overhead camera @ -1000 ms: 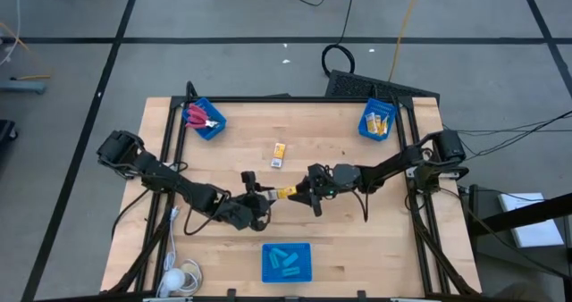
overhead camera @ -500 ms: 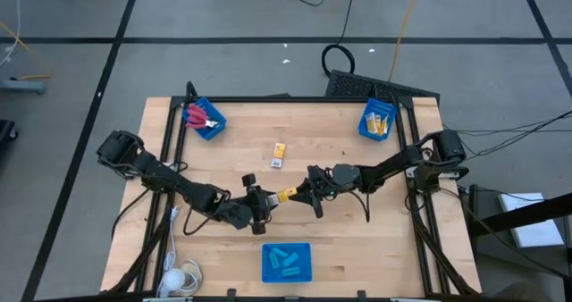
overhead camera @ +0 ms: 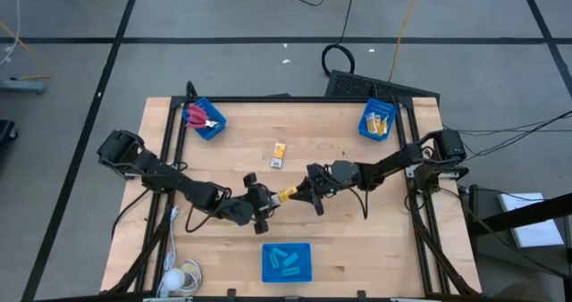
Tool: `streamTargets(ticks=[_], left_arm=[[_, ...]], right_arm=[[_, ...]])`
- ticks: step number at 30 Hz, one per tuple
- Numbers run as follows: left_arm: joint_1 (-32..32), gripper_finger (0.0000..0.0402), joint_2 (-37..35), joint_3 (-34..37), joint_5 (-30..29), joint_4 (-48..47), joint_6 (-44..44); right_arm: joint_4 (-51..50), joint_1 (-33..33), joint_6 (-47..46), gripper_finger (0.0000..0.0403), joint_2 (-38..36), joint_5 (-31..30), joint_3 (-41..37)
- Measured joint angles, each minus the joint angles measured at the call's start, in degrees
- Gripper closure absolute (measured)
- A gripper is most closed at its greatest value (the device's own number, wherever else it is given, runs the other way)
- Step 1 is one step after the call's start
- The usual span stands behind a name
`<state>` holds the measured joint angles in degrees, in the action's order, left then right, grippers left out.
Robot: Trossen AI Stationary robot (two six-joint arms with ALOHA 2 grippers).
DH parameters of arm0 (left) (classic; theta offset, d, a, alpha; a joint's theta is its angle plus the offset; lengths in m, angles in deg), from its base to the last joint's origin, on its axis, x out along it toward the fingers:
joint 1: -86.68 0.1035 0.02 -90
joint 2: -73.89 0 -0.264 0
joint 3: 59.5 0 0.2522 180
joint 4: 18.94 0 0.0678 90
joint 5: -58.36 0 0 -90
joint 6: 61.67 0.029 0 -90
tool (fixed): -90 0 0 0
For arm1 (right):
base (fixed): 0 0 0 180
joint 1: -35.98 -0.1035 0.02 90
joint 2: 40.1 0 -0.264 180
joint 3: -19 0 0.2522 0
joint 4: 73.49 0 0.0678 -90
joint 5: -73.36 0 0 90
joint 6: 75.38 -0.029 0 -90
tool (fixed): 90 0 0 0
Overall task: Pick & Place School Supplies
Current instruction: Put the crayon box into the right blue bin
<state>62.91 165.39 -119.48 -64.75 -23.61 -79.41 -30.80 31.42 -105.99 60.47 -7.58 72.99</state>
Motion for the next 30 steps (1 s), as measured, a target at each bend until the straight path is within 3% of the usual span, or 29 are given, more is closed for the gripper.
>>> streamTargets(ticks=[3,7,16,23,27,30], left_arm=[[1.08,0.0203,0.00,-0.07,0.54,-0.31,-2.07],[1.86,0.0171,-0.74,-0.04,5.48,1.31,-1.84],[1.51,0.0126,-10.03,-0.11,7.55,2.95,0.82],[-0.98,0.0119,-10.90,-0.09,7.54,1.85,2.26],[-0.55,0.0119,-10.40,0.02,5.11,-0.01,2.08],[-0.06,0.0119,-10.47,-0.04,2.77,0.45,0.29]], right_arm=[[0.19,0.04,0.05,0.0365,-0.02,-0.15,0.02],[-0.13,0.02,0.05,0.0365,-0.02,0.08,0.02],[-4.79,1.37,0.46,0.0365,-0.02,0.06,0.02],[-21.85,3.66,3.64,0.0365,-8.66,-0.48,-0.32],[-38.37,4.44,7.35,0.0365,-18.77,-8.69,-0.35],[-52.23,4.64,11.67,0.0365,-27.46,-19.99,-0.35]])
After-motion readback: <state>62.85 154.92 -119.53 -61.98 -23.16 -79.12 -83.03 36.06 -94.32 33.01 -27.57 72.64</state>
